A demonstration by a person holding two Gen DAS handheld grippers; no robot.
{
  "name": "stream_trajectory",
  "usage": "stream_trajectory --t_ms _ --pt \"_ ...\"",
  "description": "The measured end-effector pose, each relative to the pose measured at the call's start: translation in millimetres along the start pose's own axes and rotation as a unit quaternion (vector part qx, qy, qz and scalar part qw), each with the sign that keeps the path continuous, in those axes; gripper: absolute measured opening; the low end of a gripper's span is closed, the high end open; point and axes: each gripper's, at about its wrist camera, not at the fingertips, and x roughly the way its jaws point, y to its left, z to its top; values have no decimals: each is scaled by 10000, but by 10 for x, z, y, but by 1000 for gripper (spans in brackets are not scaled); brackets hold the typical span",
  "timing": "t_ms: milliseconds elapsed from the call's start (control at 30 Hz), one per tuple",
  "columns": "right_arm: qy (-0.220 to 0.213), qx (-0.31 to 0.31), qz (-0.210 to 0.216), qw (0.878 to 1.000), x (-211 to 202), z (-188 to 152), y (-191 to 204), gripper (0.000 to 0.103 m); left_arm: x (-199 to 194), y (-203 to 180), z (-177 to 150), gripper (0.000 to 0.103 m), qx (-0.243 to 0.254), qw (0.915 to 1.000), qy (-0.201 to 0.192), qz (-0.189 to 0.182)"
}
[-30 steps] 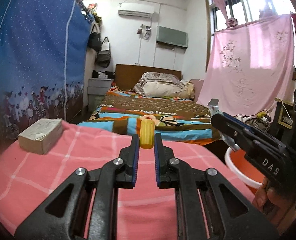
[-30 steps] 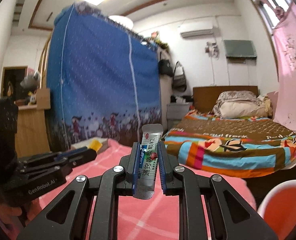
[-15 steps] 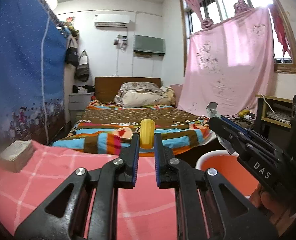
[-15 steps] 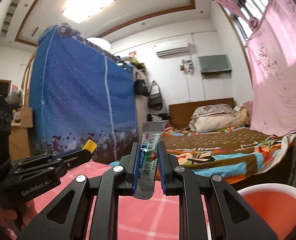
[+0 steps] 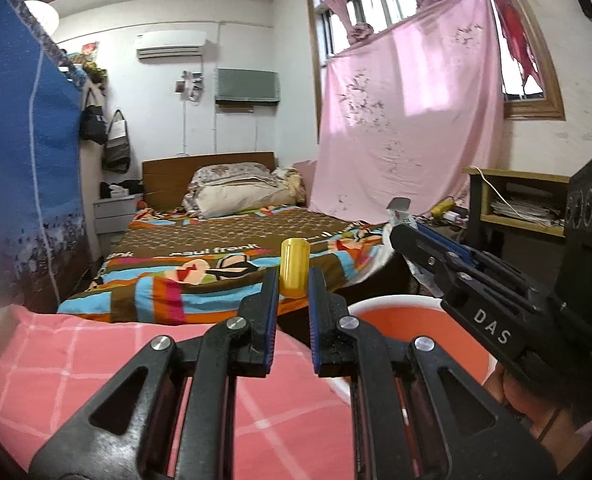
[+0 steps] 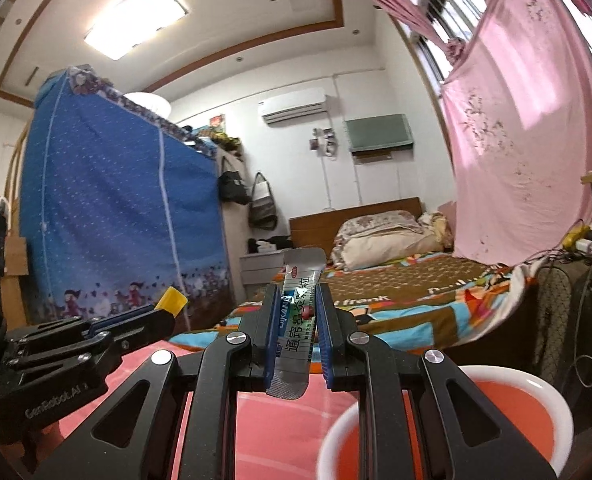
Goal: Collect trash
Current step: 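Lift and carry the yellow cylinder and toothpaste tube in both grippers over the bucket, then open both grippers to drop the cylinder and tube into the bucket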
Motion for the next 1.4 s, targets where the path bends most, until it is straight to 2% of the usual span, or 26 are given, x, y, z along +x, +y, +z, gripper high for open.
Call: stream_trajectory --t_ms 233,633,1100,1400 --pt "127 217 -308 9992 -60 -12 -259 16 132 -261 -19 17 143 9995 183 -228" --pt "623 602 -706 9937 -41 -84 -575 17 457 -454 -71 17 -138 9949 855 -523" --pt "1117 867 -909 9858 15 -164 -766 19 782 -673 -215 17 -279 9808 1776 -763" --pt "1342 974 -1025 9808 43 -211 -838 19 900 -712 -251 18 -427 9726 2136 -807"
